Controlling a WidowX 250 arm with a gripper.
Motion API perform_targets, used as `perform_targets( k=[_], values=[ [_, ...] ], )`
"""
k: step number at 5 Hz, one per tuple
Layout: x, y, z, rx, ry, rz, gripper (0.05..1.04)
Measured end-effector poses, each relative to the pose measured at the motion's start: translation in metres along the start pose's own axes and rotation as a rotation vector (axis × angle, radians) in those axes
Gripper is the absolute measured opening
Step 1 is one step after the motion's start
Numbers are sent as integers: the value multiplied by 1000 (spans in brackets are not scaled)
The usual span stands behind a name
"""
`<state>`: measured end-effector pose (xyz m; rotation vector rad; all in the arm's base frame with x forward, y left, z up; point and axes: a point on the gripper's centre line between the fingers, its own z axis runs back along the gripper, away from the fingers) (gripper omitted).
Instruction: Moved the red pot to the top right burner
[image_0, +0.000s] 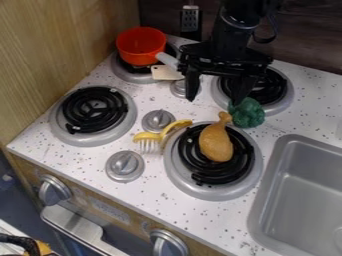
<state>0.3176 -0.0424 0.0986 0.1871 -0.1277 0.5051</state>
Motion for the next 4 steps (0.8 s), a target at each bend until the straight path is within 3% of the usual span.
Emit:
perform_targets(
  k=[1,2,4],
  values=[
    [-1,-1,-8,20,13,-2,1000],
    [10,2,-13,48,-48,68,1000],
    [48,13,-19,52,-242,260,1000]
  ],
)
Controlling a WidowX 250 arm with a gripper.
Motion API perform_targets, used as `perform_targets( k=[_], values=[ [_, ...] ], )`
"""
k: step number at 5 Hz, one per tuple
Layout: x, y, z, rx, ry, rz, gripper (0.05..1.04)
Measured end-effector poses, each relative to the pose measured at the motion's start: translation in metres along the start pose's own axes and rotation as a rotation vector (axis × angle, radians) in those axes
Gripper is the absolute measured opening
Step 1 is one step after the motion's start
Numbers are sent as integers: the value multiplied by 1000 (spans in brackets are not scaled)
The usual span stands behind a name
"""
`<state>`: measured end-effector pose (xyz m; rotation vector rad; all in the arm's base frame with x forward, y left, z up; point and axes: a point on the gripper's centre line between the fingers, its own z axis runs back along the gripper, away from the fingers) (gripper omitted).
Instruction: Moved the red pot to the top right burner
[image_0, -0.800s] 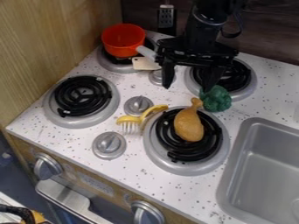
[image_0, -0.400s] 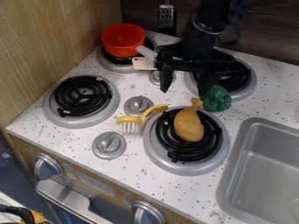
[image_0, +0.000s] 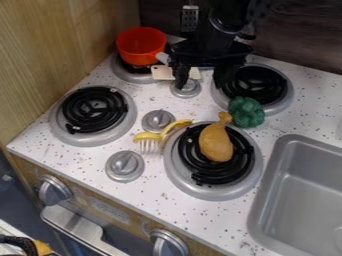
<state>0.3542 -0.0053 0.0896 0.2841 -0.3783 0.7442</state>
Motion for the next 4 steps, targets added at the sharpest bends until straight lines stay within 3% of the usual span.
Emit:
perform_targets(
  k=[1,3,4],
  values=[
    [22,2,-18,-32,-134,130,1000],
    [73,7,-62,-118,-223,110,1000],
    [91,5,-68,-144,-250,88,1000]
  ],
)
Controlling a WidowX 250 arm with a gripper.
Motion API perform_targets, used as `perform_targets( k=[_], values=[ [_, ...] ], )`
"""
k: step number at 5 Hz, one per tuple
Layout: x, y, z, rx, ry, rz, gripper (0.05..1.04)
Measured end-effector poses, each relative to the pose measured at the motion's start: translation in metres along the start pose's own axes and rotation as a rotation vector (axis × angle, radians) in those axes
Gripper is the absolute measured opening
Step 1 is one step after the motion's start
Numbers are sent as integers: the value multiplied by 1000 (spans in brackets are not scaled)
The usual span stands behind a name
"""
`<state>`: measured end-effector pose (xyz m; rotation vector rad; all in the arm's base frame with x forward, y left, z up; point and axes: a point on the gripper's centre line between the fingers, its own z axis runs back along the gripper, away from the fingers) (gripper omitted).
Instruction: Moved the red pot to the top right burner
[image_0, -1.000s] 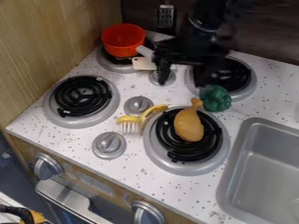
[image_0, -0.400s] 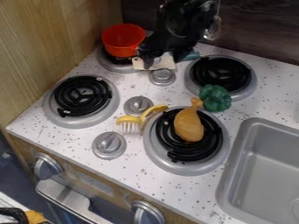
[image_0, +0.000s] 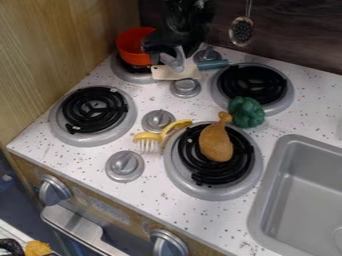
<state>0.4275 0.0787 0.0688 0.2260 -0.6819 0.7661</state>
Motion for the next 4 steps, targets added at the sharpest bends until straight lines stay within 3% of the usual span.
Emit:
perform_targets(
  k=[2,4],
  values=[
    [-3,17,-24,-2,97,26,1000],
    [-8,20,-27,12,115,30,1000]
  ],
)
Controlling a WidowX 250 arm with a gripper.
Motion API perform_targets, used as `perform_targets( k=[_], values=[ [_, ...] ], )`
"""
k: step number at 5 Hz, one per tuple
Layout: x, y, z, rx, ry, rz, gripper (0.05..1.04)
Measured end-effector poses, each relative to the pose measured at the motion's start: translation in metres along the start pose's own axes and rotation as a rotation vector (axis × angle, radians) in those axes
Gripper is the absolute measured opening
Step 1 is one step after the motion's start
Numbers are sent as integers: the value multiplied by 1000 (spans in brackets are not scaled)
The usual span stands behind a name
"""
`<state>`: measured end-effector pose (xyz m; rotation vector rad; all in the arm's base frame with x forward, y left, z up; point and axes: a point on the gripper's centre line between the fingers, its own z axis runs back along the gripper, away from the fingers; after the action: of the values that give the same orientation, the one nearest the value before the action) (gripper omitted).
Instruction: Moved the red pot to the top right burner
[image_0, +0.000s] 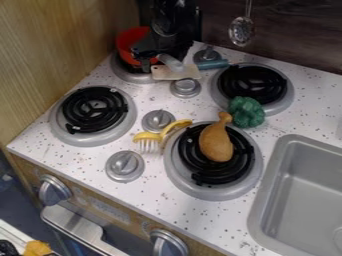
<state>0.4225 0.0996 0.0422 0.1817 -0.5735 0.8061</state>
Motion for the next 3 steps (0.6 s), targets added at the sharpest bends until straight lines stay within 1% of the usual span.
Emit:
perform_targets(
  k=[1,2,3],
  values=[
    [-1,-1,-6,-1,16,13,952],
    [-1,-2,-10,2,36,22,676],
    [1,-5,-10,-3,40,7,401]
  ],
)
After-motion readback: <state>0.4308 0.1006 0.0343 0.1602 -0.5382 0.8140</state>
